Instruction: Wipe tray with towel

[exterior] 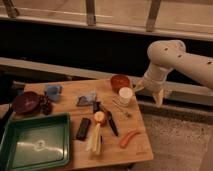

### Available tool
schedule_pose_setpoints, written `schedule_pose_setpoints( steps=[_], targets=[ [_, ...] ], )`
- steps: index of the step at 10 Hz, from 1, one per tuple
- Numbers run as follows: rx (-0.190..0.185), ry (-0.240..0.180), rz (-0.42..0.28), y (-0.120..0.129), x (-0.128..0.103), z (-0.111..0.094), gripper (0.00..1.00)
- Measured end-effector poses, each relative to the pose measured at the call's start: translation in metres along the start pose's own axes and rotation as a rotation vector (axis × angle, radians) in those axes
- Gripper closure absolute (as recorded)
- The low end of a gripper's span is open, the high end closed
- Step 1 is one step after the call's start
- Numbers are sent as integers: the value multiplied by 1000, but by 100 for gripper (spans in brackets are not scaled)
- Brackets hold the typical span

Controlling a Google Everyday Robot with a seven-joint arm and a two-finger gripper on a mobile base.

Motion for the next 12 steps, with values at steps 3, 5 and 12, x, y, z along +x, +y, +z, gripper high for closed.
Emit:
schedule_pose_setpoints(
  steps=[3, 5, 12],
  targets=[
    [0, 0, 0, 0, 0, 0, 20],
    [0, -6, -6, 0, 1, -1, 20],
    [-23, -11, -293, 102, 72, 15, 20]
  ],
)
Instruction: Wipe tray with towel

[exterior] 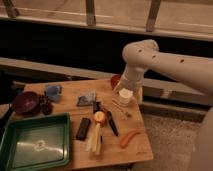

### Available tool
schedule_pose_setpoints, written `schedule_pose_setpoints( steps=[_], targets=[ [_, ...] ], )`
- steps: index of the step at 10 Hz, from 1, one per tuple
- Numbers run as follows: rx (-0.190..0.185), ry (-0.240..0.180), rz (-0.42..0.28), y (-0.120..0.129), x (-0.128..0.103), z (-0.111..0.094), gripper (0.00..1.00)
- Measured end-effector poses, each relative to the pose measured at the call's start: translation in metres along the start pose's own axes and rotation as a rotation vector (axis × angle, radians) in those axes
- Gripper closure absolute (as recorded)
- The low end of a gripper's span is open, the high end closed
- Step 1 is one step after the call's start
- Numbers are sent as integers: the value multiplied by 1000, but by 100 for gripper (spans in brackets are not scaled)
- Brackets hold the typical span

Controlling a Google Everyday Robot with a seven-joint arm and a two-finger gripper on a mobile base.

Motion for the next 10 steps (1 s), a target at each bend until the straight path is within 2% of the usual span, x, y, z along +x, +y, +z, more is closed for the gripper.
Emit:
schedule_pose_setpoints(
  steps=[5, 6, 8, 10],
  targets=[
    [-20, 14, -215, 121, 45, 14, 20],
    [-27, 13, -278, 155, 58, 16, 20],
    [-34, 13, -333, 181, 72, 15, 20],
    [-25, 7, -328, 175, 67, 15, 20]
  ],
)
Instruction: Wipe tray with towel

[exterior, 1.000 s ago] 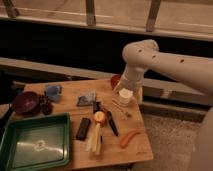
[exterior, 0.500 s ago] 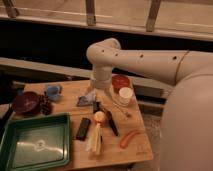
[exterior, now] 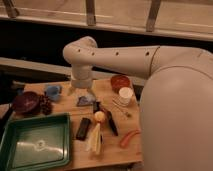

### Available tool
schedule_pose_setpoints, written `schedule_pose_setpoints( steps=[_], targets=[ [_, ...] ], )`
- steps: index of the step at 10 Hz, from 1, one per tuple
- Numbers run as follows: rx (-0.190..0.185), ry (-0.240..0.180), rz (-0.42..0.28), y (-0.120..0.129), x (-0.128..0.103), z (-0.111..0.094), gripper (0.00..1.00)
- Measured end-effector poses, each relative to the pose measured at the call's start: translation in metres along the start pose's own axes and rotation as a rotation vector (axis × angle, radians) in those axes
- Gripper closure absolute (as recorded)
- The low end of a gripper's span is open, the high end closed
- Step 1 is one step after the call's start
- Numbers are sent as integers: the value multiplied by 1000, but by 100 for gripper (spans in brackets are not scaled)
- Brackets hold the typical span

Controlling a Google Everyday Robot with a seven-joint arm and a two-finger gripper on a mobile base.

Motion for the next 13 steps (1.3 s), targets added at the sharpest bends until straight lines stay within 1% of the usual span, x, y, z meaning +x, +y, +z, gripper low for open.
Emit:
schedule_pose_setpoints(
  steps=[3, 4, 5, 6, 7, 9, 10, 11, 12, 13],
  targets=[
    [-5, -2, -4, 4, 0, 1, 20],
    [-1, -9, -10, 3, -5, 4, 20],
    [2, -10, -31, 12, -12, 12, 20],
    [4, -10, -58, 27, -19, 21, 20],
    [14, -10, -82, 41, -27, 29, 20],
    [28, -7, -141, 80, -44, 48, 20],
    [40, -9, -178, 102, -56, 66, 20],
    [48, -14, -194, 110, -65, 78, 20],
    [49, -29, -197, 117, -77, 96, 20],
    [38, -46, -198, 120, -82, 104, 20]
  ],
)
